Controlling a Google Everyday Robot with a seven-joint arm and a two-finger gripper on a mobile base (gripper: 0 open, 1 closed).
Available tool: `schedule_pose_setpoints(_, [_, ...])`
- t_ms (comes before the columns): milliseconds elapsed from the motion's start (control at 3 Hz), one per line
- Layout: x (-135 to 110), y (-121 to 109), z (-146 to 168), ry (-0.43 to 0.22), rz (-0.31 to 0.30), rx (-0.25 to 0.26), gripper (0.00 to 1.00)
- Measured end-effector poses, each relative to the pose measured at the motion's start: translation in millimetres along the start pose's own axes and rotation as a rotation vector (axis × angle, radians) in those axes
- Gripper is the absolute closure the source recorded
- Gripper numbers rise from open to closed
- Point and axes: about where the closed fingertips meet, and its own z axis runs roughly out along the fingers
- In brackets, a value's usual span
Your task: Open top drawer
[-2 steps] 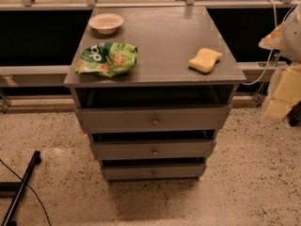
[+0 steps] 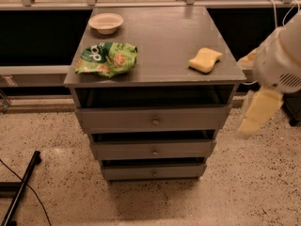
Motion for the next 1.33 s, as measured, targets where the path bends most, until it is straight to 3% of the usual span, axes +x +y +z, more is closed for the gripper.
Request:
schedule_pose_setpoints(333, [-29.0,37.1,69.8,-0.087,-0.121,-0.051,0.00])
schedule_pose_setpoints(667, [-27.4,50.1,100.0,-0.076,-0.151,-0.062,0.00])
schedule_pose_setpoints(1000, [-21.3,32.0,116.0,-0.041,-0.211,-0.011,0.00])
schedule_pose_setpoints(1333, [1.3,1.3,156.0,-0.079,-0.256,0.043,0.00])
